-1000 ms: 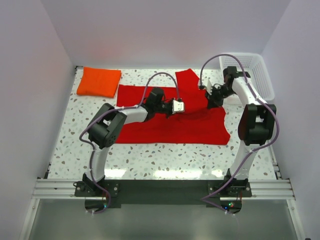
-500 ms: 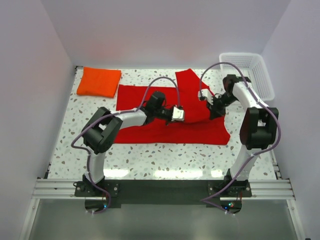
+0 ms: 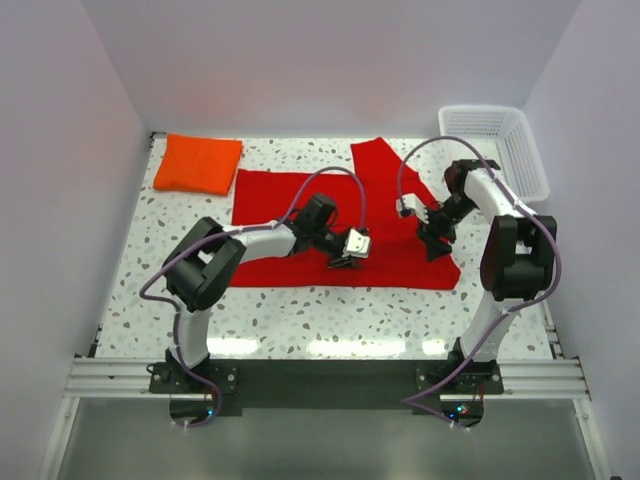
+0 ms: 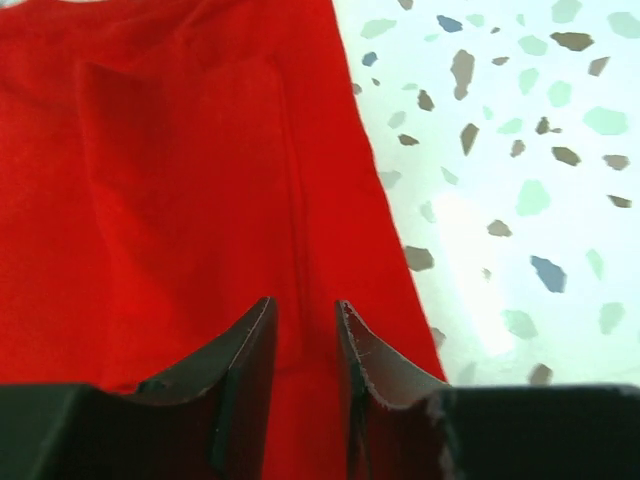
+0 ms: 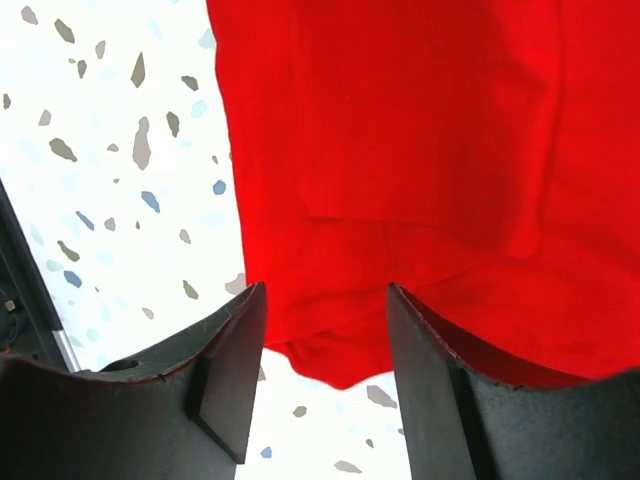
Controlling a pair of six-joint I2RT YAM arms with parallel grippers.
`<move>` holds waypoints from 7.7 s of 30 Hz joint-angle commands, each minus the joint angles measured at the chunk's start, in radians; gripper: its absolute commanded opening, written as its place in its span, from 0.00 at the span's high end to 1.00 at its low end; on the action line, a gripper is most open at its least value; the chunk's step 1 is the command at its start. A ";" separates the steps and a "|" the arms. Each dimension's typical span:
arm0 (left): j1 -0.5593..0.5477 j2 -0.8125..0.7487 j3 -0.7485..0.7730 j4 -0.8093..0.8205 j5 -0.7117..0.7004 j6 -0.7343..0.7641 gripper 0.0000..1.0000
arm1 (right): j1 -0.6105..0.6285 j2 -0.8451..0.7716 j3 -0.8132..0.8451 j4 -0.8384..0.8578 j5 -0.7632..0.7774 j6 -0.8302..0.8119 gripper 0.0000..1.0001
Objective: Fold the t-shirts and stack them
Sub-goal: Fold the tshirt
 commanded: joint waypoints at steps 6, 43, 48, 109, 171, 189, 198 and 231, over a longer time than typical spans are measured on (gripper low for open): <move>0.191 -0.188 0.109 -0.395 -0.070 -0.068 0.63 | 0.023 0.085 0.255 -0.090 -0.017 0.246 0.49; 0.646 -0.408 -0.146 -0.896 -0.336 0.144 0.69 | 0.030 -0.010 0.087 0.110 0.005 0.604 0.55; 0.681 -0.322 0.080 -0.808 -0.261 0.024 0.66 | 0.022 0.062 0.278 0.409 -0.016 0.945 0.52; 0.755 0.263 0.724 -0.742 -0.312 -0.093 0.59 | 0.070 0.592 0.680 0.748 0.118 1.113 1.00; 0.725 -0.113 0.311 -0.664 -0.273 0.266 1.00 | -0.067 0.093 0.272 0.838 -0.097 1.151 1.00; 0.739 -0.371 0.014 -0.662 -0.267 0.435 1.00 | -0.070 -0.246 -0.079 0.774 -0.117 1.053 1.00; 0.744 -0.438 -0.084 -0.715 -0.273 0.570 1.00 | -0.070 -0.373 -0.217 0.733 -0.106 1.027 1.00; 0.755 -0.389 -0.052 -0.811 -0.286 0.497 1.00 | -0.068 -0.359 -0.222 0.714 -0.089 1.007 1.00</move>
